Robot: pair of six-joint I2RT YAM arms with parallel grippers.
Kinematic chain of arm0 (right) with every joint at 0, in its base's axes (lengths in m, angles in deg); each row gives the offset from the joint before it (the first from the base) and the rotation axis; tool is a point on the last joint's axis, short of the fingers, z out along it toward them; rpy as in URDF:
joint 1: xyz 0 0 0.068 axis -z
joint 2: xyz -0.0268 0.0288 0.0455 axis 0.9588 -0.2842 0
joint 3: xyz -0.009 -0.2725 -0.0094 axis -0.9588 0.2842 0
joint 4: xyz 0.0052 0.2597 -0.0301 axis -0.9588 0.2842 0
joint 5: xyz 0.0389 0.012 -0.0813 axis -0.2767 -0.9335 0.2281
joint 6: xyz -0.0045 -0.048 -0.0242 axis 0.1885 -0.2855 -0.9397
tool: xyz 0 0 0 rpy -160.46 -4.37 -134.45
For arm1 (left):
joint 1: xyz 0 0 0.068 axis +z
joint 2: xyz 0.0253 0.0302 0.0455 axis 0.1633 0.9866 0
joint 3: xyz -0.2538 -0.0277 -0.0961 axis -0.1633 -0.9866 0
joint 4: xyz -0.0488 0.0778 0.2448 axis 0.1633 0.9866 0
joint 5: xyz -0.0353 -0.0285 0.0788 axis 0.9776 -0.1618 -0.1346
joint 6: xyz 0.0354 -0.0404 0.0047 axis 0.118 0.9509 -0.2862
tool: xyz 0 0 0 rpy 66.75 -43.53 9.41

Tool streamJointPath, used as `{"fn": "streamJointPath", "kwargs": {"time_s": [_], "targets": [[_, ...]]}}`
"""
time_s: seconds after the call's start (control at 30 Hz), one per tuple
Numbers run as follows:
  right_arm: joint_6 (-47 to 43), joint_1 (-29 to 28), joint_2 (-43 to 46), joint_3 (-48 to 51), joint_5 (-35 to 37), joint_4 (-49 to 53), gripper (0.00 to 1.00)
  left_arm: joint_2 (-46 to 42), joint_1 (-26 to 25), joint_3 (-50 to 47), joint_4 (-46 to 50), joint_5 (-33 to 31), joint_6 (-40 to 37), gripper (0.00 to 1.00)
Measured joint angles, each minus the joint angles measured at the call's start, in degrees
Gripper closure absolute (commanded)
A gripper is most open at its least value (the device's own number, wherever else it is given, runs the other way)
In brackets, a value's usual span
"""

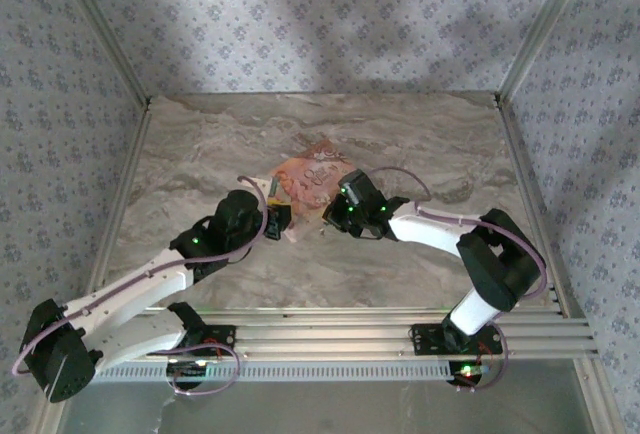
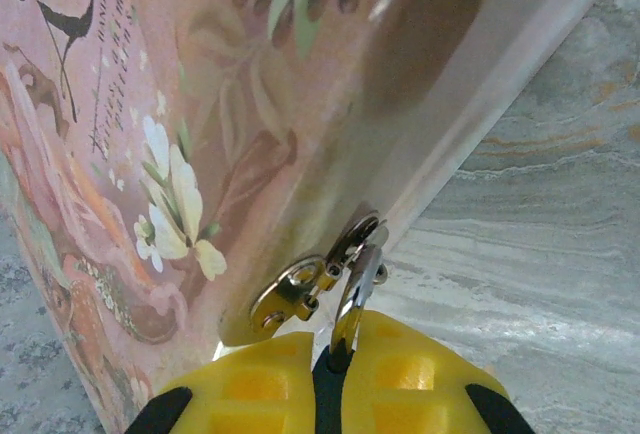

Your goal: Unlock a padlock with a key

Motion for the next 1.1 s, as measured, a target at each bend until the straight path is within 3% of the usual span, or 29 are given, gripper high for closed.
{"fn": "streamJointPath", "kwargs": {"time_s": [0.73, 1.1], "targets": [[-5.0, 7.5, -1.1, 2.6, -10.6, -5.0, 1.0, -0.4, 0.4, -0.7, 0.2, 1.1, 0.1, 0.69], [-6.3, 9.3, -1.1, 2.3, -11.7, -5.5, 1.0, -0.2, 0.4, -0.7, 0.1, 1.2, 0.1, 0.69]]}}
